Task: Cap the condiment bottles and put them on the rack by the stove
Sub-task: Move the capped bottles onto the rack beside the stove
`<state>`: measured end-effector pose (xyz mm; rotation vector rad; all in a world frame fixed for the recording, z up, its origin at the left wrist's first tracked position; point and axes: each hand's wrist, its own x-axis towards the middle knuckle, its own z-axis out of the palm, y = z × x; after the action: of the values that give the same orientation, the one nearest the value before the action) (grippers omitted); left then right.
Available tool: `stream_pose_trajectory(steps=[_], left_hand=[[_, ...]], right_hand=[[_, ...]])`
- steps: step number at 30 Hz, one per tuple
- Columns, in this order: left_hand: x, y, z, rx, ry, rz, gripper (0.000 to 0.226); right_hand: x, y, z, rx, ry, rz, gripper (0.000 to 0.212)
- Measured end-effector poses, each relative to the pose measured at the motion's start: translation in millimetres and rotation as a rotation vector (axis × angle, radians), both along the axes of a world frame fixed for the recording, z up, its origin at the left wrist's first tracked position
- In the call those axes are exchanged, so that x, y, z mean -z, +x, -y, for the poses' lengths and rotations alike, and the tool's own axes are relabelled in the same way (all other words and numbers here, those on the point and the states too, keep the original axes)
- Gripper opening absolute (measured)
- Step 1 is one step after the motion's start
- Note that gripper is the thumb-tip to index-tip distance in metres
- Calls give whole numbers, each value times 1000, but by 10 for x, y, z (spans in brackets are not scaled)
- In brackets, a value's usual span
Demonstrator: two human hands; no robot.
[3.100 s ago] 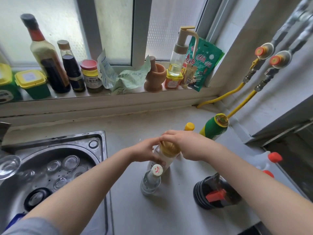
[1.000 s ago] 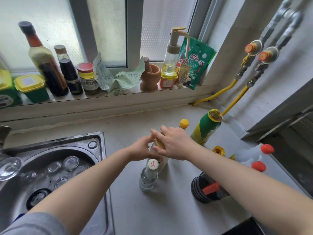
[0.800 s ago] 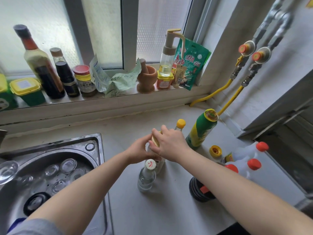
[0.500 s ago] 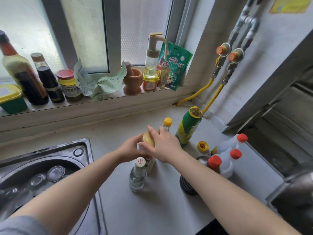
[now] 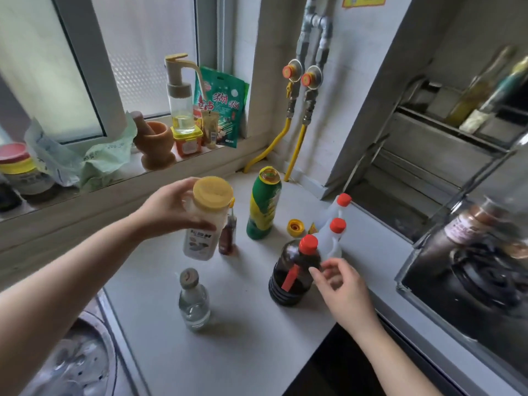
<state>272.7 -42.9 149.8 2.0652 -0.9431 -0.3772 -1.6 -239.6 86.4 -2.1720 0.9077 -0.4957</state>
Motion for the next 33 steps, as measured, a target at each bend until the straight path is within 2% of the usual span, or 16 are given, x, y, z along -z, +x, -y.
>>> stream_pose_trajectory(steps=[3, 6, 8, 10, 12, 14, 16, 18, 22, 25, 27, 29, 33], left_hand=[[-317, -154, 136, 27, -62, -17, 80], [-490, -367, 275, 9, -101, -23, 78], [-511, -515, 376, -36, -114, -28, 78], [-472, -668, 471, -106, -127, -55, 80], [-393, -840, 548, -195, -138, -69, 79], [-272, -1026, 618, -288, -146, -60, 76], [-133, -1226, 686, -376, -159, -66, 71], [25, -1405, 726, -455, -167, -80, 65], [295, -1639, 729, -567, -146, -93, 62], [386, -1716, 722, -589, -127, -142, 63], [415, -1711, 714, -594, -119, -160, 65], [402, -1672, 698, -604, -110, -164, 68], [321, -1580, 679, -578, -101, -139, 66]], right_hand=[[45, 65, -9, 6, 48, -35, 32], [47, 201, -13, 12, -101, -9, 48], [-1, 236, 18, 13, -126, 27, 44], [-3, 189, 25, 3, 12, 74, 34], [127, 96, 18, -107, 150, -14, 29], [311, 13, 30, -257, 303, -187, 31], [394, -25, 90, -332, 437, -260, 45], [387, -21, 162, -373, 486, -232, 53], [390, 59, 210, -456, 546, -180, 48], [402, 157, 131, -451, 750, -106, 47], [411, 208, 125, -420, 837, -31, 35], [441, 216, 173, -369, 818, 40, 24], [367, 135, 320, -326, 811, 68, 23]])
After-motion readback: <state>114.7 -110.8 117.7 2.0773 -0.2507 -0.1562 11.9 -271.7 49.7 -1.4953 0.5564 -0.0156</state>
